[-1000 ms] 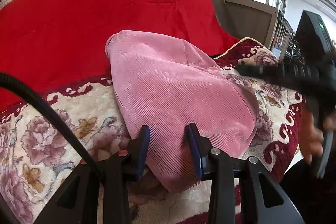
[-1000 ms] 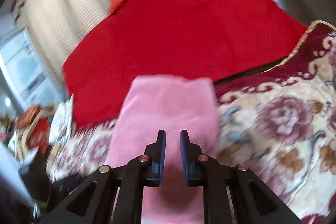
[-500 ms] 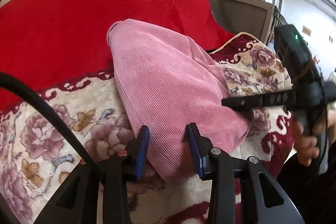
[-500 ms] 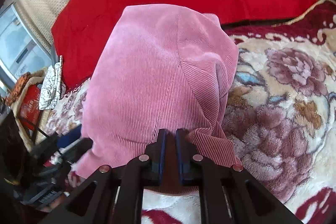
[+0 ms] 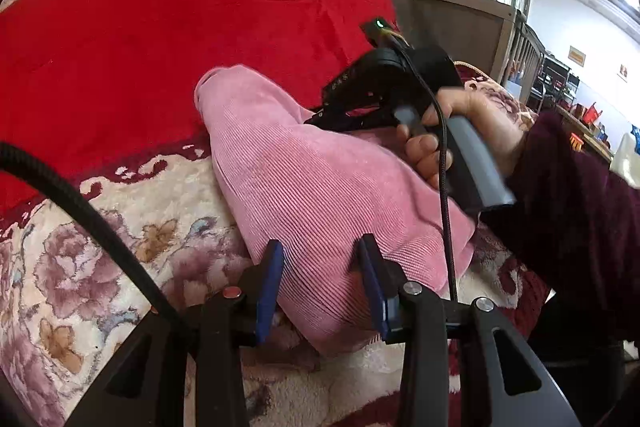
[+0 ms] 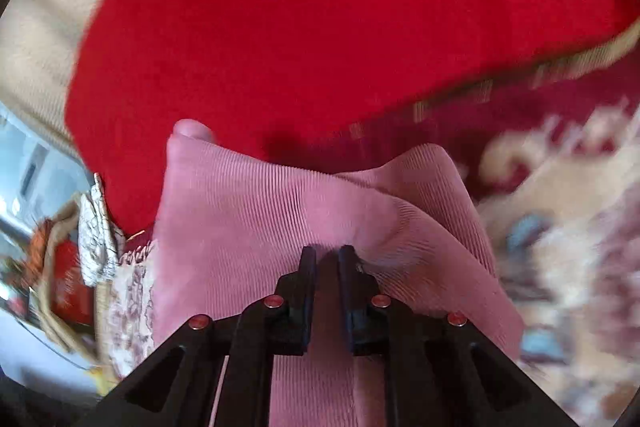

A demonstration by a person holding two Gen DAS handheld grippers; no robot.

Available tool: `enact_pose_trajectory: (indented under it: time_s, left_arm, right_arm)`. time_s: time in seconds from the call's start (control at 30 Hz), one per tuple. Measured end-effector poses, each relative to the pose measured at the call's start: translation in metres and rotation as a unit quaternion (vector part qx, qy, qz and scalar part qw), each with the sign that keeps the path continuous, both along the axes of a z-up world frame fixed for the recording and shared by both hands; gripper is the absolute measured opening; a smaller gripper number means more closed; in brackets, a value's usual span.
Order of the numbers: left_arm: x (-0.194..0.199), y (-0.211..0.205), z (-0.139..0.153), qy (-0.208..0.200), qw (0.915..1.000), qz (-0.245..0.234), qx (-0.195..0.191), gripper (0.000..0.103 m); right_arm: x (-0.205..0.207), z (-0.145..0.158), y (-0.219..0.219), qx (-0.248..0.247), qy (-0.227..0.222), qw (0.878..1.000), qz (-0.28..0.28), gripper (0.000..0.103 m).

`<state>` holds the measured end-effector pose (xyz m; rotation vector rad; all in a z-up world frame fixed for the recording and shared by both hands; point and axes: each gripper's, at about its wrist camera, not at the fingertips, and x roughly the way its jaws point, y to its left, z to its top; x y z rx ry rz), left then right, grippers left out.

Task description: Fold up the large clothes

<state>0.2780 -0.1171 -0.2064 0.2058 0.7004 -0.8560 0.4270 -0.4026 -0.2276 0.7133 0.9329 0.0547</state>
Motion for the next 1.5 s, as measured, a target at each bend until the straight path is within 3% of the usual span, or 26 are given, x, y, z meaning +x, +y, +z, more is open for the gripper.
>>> enact_pose_trajectory:
  time_s: [0.1, 0.2, 0.3, 0.37, 0.5, 0.63, 0.83, 0.93, 1.27, 1.37, 1.5]
  left_arm:
    - [-0.002, 0.001, 0.003, -0.01, 0.9999, -0.007, 0.002, 0.042]
    - [-0.002, 0.002, 0.004, -0.015, 0.9999, 0.003, -0.007, 0.046]
    - [-0.003, 0.005, 0.005, -0.032, 0.9991, 0.026, -0.005, 0.06]
    - [-0.003, 0.006, 0.007, -0.033, 0.9989, 0.032, -0.007, 0.06]
    - [-0.008, 0.011, 0.014, -0.053, 0.9976, 0.045, 0.0, 0.062]
    - [-0.014, 0.021, 0.019, -0.05, 0.9981, 0.035, -0.001, 0.068]
    - [-0.008, 0.025, 0.015, -0.035, 0.9989, 0.03, 0.002, 0.071]
    - [-0.008, 0.023, 0.016, -0.047, 0.9982, 0.036, 0.007, 0.072]
    - [-0.006, 0.016, 0.02, -0.067, 0.9962, 0.052, 0.022, 0.072]
    - [-0.005, 0.013, 0.019, -0.063, 0.9966, 0.048, 0.023, 0.072]
    - [-0.007, 0.012, 0.019, -0.071, 0.9958, 0.051, 0.027, 0.072]
  right_arm:
    - [-0.01, 0.003, -0.011, 0.037, -0.021, 0.999, -0.02, 0.011]
    - [-0.035, 0.021, -0.009, 0.014, -0.047, 0.998, -0.03, 0.016]
    - [-0.074, 0.043, 0.001, 0.006, -0.089, 0.996, -0.016, 0.017]
    - [-0.097, 0.052, 0.011, 0.006, -0.108, 0.994, -0.004, 0.017]
    - [-0.14, 0.054, 0.031, -0.018, -0.113, 0.993, 0.007, 0.017]
    - [-0.168, 0.023, 0.04, -0.038, -0.083, 0.996, 0.007, 0.016]
    - [-0.175, 0.011, 0.033, -0.045, -0.096, 0.994, 0.004, 0.015]
    - [-0.177, 0.011, 0.035, -0.054, -0.1, 0.993, 0.001, 0.015]
    - [-0.187, 0.039, 0.043, -0.07, -0.141, 0.987, 0.017, 0.017]
    - [-0.175, 0.023, 0.051, -0.088, -0.104, 0.99, 0.031, 0.016]
    - [-0.173, 0.017, 0.047, -0.074, -0.104, 0.991, 0.03, 0.016]
